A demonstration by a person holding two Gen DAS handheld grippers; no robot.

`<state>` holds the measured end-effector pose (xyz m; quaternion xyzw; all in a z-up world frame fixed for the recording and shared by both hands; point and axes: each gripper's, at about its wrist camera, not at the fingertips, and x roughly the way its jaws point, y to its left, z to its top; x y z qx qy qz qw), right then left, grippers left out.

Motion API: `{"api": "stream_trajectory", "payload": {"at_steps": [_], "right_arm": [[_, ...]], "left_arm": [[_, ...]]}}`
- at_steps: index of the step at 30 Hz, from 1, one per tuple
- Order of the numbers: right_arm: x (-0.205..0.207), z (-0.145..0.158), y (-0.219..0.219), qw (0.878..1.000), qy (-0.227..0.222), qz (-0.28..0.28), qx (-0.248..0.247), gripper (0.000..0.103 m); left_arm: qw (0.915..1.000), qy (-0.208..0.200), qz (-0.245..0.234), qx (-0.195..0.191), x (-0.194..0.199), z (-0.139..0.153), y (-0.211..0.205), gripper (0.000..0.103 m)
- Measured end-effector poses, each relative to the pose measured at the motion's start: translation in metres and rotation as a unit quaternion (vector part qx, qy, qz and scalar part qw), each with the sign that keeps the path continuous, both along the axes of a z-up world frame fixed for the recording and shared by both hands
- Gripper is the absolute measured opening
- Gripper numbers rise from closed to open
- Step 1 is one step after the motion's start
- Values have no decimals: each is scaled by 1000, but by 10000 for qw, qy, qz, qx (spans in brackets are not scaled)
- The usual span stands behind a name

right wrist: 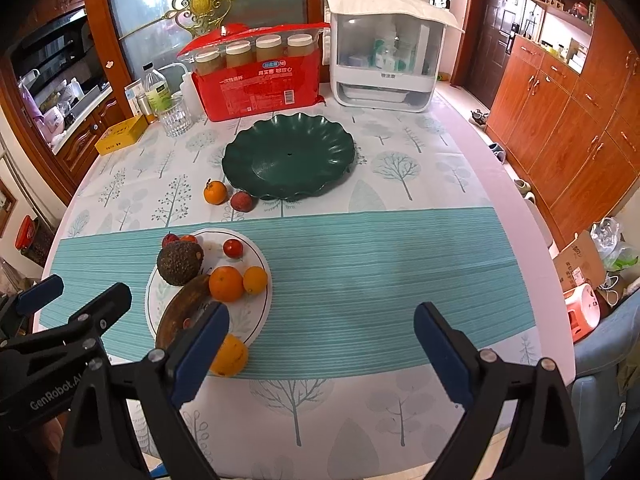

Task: Organize fruits

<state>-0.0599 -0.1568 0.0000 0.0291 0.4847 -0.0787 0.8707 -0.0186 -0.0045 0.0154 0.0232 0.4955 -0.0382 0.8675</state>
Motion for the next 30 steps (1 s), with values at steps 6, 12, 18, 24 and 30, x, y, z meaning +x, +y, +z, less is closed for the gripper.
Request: {"api": "stream_trajectory", "payload": {"at_steps": [6, 12, 18, 24, 30], "right_arm": [[-5, 0, -1, 10000, 2, -12, 32, 95], [-8, -2, -1, 10000, -3, -1, 38, 95], [-12, -3, 1, 10000, 1, 17, 48, 95], [-11, -3, 1, 10000, 3, 27, 47, 95], [-11, -3, 0, 10000, 4, 28, 49, 95]], "left_arm": [[10000, 8, -3, 13, -5, 0, -3, 94], [10000, -16, 10, -2, -10, -2, -1, 94], [10000, -16, 32, 4, -15, -3, 1, 94], [10000, -15, 28, 4, -15, -2, 2, 94], [10000, -16, 26, 5, -15, -2, 2, 94]]}}
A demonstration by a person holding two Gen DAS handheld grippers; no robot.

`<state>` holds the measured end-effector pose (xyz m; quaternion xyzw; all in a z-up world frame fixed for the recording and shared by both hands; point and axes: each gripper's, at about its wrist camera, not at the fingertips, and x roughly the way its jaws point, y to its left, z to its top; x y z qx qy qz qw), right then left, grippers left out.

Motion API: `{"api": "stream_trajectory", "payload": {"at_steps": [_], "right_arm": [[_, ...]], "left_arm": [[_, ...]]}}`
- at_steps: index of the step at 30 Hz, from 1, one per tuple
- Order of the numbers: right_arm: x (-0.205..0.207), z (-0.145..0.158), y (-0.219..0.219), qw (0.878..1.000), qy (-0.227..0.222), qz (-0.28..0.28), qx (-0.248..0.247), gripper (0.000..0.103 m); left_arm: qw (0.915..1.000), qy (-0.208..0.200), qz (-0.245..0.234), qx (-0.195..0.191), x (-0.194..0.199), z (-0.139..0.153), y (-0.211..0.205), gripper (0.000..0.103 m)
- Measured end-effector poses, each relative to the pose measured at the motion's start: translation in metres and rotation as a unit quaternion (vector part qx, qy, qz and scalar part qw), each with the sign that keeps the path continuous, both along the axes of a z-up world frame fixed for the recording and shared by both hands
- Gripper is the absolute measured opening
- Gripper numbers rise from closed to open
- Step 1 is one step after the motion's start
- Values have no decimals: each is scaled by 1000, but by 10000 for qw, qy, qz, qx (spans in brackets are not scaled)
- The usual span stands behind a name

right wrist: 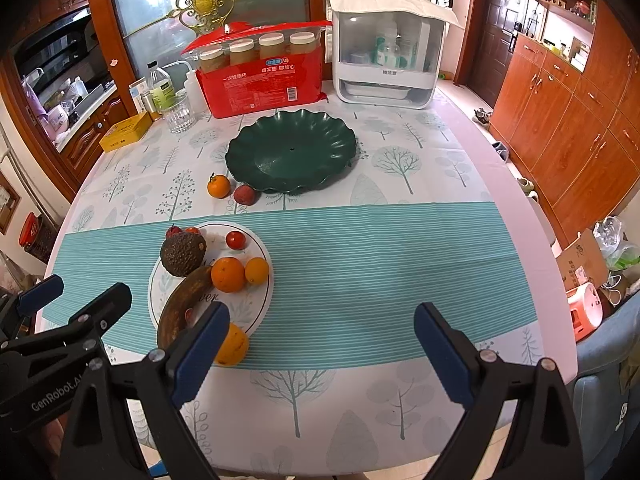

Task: Organize fruits

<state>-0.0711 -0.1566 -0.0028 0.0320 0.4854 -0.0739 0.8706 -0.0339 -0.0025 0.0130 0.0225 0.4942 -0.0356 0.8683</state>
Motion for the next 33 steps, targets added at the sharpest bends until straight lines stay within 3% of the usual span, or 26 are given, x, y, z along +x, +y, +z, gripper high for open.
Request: {"api": "stream_trajectory", "payload": {"at_steps": [15, 33], "right_arm": [[4, -2, -8, 9998, -31, 167, 86, 94], [10, -12, -8, 9980, 22, 603, 170, 91]], "left_arm": [[9999, -31, 111, 56, 4, 4, -1, 94], [9992, 131, 387, 22, -1, -13, -2, 94]]}}
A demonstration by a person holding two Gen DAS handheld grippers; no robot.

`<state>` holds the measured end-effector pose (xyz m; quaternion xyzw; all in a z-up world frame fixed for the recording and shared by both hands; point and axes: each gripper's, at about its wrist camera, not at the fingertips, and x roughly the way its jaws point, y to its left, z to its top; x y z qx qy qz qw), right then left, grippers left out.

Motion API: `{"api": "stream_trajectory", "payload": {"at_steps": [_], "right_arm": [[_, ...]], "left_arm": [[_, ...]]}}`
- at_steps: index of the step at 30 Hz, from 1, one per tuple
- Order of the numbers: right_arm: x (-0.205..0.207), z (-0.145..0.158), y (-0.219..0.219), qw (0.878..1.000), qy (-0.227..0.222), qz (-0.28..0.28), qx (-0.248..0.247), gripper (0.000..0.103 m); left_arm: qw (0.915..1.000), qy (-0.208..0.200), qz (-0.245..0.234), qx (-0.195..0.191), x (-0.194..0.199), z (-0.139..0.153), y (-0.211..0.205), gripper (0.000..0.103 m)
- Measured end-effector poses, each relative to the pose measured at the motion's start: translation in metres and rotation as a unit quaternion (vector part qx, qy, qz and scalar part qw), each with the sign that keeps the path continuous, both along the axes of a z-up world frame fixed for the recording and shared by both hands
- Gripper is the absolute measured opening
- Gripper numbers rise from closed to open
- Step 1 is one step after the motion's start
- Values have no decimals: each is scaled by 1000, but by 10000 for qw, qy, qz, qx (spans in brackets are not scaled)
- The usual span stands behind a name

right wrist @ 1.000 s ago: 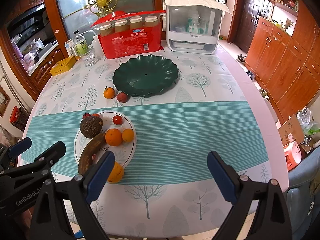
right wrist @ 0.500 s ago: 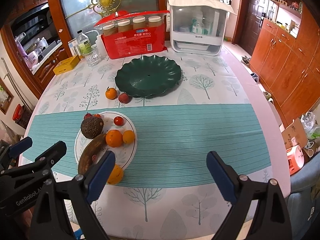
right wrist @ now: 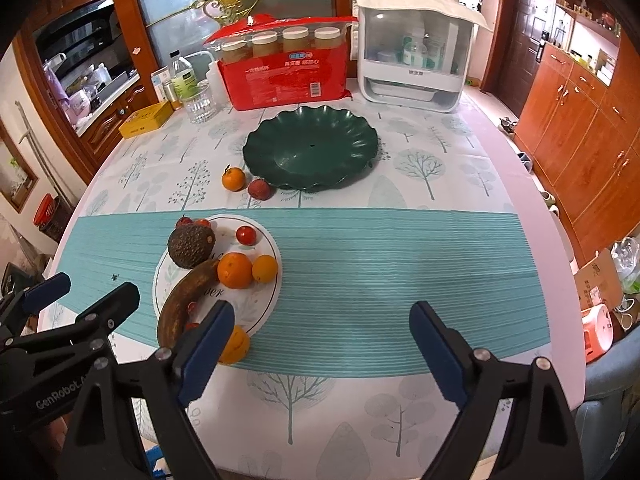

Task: Organize fruits
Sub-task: 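Grasp the brown banana with the left gripper while the right gripper grasps the yellow grapefruit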

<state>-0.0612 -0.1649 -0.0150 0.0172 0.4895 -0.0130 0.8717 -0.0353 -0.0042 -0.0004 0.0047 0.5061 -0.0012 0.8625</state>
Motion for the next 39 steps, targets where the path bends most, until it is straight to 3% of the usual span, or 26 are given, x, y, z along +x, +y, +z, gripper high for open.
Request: {"api": "stream_trajectory", "payload": {"at_steps": [8, 15, 26, 37, 39], "right_arm": [[6, -18, 10, 9986, 251, 366, 289, 90], [13, -39, 33, 9946, 543, 780, 427, 89], [29, -79, 53, 9889, 994, 995, 473, 89], [34, -119, 74, 9786, 1353, 1415, 640, 83], [34, -127, 79, 9764, 1400, 1526, 608, 76]], "left_arm": [[9997, 180, 58, -183, -2, -18, 15, 94], [9995, 280, 82, -84, -4, -38, 34, 94], [9967, 690, 337, -266, 15, -81, 77, 94], [9931, 1071, -198, -427, 50, -119, 70, 94], [9925, 1122, -305, -389, 53, -123, 65, 94]]}}
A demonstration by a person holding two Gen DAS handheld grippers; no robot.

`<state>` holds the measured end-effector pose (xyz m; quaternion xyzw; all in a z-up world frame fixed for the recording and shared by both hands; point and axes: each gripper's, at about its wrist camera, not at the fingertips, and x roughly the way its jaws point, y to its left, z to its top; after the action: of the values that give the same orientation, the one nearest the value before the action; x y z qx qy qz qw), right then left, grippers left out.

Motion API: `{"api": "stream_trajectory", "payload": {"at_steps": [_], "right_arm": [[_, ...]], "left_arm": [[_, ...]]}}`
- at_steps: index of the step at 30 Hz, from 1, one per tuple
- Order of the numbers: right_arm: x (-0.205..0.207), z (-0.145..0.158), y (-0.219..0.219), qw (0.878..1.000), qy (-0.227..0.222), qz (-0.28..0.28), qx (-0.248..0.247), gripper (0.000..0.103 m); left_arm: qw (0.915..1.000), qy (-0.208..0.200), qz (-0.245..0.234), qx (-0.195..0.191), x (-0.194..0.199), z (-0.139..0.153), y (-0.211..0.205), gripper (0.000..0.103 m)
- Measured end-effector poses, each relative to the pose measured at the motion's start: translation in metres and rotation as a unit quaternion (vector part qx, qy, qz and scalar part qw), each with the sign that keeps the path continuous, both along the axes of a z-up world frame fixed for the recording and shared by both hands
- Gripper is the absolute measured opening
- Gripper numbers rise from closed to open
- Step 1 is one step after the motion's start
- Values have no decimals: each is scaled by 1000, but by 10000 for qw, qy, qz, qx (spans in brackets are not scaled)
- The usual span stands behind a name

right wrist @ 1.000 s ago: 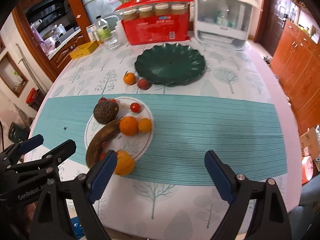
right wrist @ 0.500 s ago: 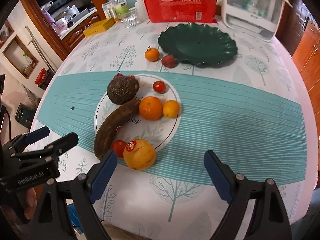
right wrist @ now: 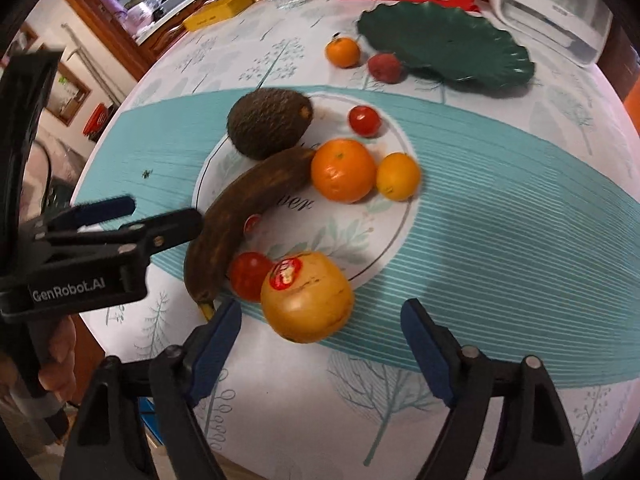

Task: Organize fruits
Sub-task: 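Grasp the brown banana with the left gripper while the right gripper grasps the yellow grapefruit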

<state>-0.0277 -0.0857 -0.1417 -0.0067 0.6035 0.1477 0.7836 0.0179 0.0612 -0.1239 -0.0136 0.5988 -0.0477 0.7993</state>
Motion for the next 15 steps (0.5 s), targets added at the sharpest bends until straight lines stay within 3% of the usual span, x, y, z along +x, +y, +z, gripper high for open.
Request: {"api": "stream_trajectory", "payload": {"at_steps": [4, 11, 15], "right_arm": [[0, -15, 7, 9997, 142, 197, -51, 53], [6, -16, 0, 9999, 114, -13, -31, 50], [14, -17, -10, 9996, 110, -238, -50, 50]], "left_arm": [[9999, 101, -106, -32, 9, -8, -6, 94], [9993, 254, -262, -62, 24, -23, -14, 94], [9985, 417, -356, -60, 28, -36, -22, 82]]}}
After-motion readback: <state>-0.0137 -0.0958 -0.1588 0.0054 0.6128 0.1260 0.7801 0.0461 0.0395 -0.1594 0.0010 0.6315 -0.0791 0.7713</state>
